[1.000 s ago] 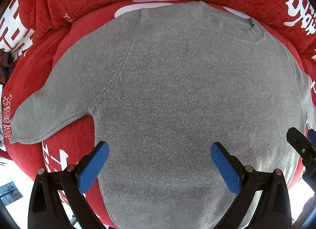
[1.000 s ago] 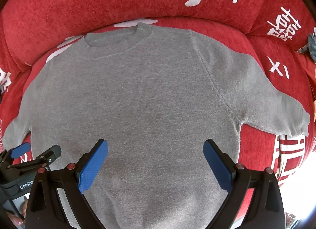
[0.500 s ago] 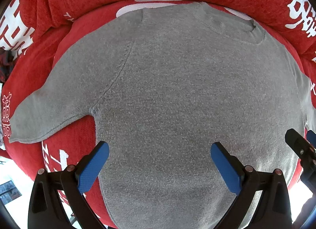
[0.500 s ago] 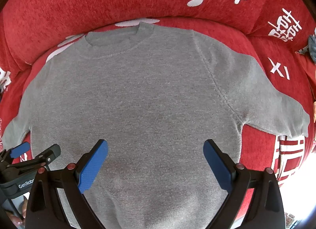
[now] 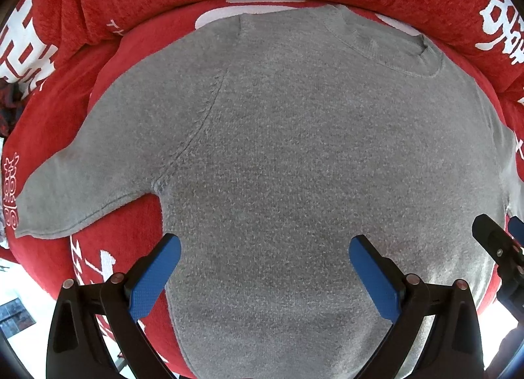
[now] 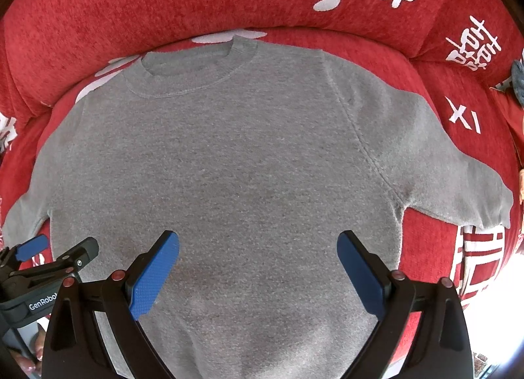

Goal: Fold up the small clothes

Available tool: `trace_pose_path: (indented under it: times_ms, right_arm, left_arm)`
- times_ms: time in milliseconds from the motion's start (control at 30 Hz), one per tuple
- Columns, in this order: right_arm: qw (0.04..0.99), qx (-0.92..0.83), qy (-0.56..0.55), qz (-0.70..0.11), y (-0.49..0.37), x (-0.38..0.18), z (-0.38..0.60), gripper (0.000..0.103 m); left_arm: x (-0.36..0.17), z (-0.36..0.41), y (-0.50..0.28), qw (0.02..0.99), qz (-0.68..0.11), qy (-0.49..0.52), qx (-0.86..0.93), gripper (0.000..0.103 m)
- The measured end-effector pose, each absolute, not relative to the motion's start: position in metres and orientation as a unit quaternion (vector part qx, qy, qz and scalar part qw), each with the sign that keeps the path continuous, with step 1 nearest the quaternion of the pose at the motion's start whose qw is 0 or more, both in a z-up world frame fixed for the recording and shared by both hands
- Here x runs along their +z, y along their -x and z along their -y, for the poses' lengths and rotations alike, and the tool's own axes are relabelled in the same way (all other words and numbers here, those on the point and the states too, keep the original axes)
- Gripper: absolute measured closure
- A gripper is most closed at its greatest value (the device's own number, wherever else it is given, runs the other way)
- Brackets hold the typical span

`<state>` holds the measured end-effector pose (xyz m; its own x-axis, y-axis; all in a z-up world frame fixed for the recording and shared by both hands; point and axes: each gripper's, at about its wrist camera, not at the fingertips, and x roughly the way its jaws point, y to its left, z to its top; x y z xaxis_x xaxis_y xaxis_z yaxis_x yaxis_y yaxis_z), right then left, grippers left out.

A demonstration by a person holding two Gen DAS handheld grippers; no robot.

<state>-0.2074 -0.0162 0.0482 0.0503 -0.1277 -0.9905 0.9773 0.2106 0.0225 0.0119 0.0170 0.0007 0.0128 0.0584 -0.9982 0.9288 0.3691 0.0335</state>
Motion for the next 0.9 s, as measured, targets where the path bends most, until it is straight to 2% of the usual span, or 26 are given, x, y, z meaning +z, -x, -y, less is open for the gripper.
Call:
trace_pose_path:
  times_ms: [500, 900]
  right_arm:
    - [0.598, -0.462, -0.398, -0.521, 0.183, 0.050, 0.007, 0.005]
    - [0.629, -0.417, -0.366, -0.545, 0.122, 0.052, -0.014, 0.005]
  left_arm:
    - [0.001, -0.026, -0.029, 0.590, -0.589, -0.413, -0.367, 0.000]
    - [0.001, -0.074, -0.115, 0.611, -0.633, -0.318, -0.354, 0.000]
